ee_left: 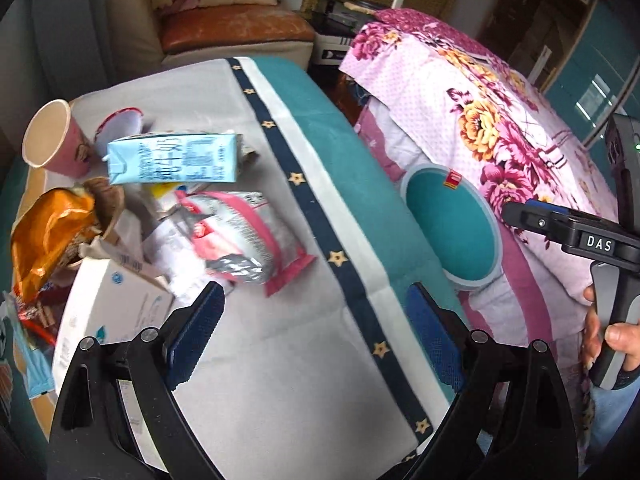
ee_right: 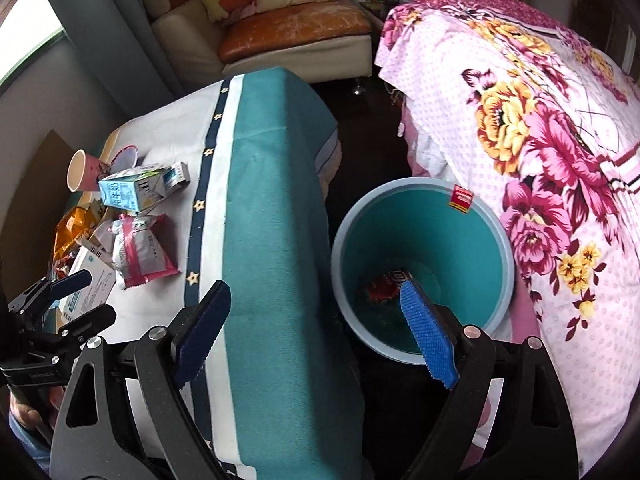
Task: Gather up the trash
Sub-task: 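Grasp the white medicine box with left tool while right tool grasps pink snack bag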
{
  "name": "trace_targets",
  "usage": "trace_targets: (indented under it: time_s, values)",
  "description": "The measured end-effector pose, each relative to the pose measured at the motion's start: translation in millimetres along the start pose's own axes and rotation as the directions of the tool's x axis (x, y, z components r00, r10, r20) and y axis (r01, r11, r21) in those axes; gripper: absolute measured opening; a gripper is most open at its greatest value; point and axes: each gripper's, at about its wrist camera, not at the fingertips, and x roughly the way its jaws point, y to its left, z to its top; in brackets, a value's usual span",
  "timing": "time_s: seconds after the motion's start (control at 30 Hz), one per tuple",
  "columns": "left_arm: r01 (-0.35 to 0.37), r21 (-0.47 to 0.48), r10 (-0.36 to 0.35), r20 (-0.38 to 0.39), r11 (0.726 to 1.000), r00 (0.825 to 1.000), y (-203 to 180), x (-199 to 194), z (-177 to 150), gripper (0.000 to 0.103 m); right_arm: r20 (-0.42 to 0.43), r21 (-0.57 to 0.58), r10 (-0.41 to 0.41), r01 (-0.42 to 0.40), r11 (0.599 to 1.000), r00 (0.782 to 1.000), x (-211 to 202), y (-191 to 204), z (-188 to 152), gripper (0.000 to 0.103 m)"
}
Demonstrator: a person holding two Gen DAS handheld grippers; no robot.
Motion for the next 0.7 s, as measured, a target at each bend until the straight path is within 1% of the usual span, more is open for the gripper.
trace_targets:
  time_s: [0.2,0.27,0.4,0.53,0.7]
  values:
    - [-0.08,-0.053,0.081,0.015,0.995,0.997,59.2,-24.2,-16.1,0.092,-0.027,-0.094,0.018,-0.021,0.995,0.999,3.0,50.8,-2.4,0.083]
    - [-0.094,-0.081,0.095,0.006,0.992,0.995,82.6,-28.6,-23.1,0.092,-0.036,-0.11,0.024,-0.028,0.994,0.999,5.7,62.8,-4.4,0.083]
    - [-0.119,-0.109,0.118,-0.023,0.987,0.993,116.4,-30.0,-35.0,0.092,-0.063,-0.135,0.031,-0.039,0.99,0.998,12.9,83.3,-10.1,0.083]
    - [-0.112,-0.12,0.109,-0.031,0.986,0.994,136.7,-29.1,-41.4,0.092,-0.094,-0.163,0.022,-0.037,0.986,0.995,21.8,98.5,-14.8,0.083]
    - [-0.09,-0.12,0.089,-0.021,0.989,0.996,145.4,-27.7,-43.4,0.092,-0.113,-0.177,0.02,-0.04,0.983,0.993,28.0,110.2,-14.6,0.083]
